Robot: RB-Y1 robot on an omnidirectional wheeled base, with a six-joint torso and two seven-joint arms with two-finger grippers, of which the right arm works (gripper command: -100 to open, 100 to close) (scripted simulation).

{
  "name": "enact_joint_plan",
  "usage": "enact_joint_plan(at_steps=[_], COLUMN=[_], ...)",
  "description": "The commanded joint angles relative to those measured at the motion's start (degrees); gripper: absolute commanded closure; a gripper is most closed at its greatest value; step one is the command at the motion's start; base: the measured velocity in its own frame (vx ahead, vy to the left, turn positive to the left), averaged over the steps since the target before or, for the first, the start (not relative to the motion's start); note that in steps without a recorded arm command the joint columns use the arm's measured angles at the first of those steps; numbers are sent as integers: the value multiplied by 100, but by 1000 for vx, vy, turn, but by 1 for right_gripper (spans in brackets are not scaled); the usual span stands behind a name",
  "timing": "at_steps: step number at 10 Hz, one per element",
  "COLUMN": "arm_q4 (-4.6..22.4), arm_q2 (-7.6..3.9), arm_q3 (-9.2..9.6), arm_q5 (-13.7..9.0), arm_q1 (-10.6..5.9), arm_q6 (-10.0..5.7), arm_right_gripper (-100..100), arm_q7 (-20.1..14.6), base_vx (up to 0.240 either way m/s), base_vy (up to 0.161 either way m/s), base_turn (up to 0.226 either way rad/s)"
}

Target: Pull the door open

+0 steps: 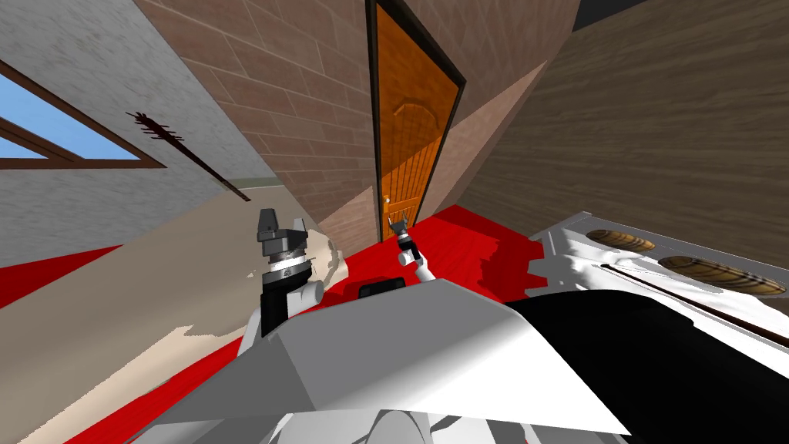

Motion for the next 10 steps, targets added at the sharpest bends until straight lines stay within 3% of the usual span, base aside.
enact_joint_plan(at_steps=[1, 7, 8, 10], arm_q4=[231, 1160, 1169, 1476], arm_q2=[-58, -213, -213, -261], arm_q3=[140, 596, 596, 744], arm_q5=[-125, -593, -593, -746], arm_q1=[-126, -746, -746, -949], arm_q6=[-5, 8, 8, 12], arm_right_gripper=[-100, -100, -100, -100], arm_q7=[-259, -1132, -1132, -1417], base_vx=[95, 102, 53, 67], base_vy=[-63, -52, -41, -37], base_turn=[12, 12, 6, 9])
